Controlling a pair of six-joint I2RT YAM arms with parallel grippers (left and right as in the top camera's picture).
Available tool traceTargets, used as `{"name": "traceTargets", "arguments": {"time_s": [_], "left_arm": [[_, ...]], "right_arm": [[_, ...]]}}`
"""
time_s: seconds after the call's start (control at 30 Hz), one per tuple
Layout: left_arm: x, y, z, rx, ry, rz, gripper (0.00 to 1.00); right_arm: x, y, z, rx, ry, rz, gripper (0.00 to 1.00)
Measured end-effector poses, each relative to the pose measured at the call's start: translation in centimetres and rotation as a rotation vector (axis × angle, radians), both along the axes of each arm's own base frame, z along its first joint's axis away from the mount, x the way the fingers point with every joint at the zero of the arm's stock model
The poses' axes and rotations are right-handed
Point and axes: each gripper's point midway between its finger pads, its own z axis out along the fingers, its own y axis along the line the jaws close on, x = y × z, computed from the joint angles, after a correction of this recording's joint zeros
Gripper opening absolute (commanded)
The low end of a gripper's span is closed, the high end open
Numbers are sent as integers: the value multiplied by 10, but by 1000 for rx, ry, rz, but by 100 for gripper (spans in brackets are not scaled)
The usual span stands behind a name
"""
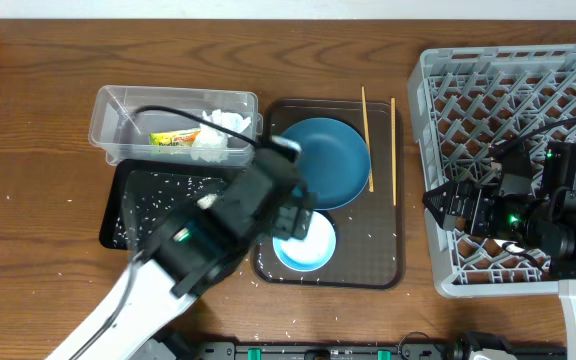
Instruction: Sort waste into correct bins and load items into the dishwasher rack
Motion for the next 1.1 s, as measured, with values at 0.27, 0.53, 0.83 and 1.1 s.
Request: {"name": "traceTargets", "arguments": {"time_s": [0.27, 0.53, 0.83, 1.1], "left_arm": [[28, 87, 25, -199, -348, 246, 93], [-5, 141, 1, -254, -491, 366, 93], [-25, 157, -59, -259, -530, 404, 93], [-18, 155, -99, -281, -573, 398, 93]], "right_arm": [[0, 0, -1, 0, 3, 0, 99], [0, 0, -1, 0, 3, 0, 99], [0, 0, -1, 0, 2, 0, 99], [0, 0, -1, 1, 4, 1, 99]]}}
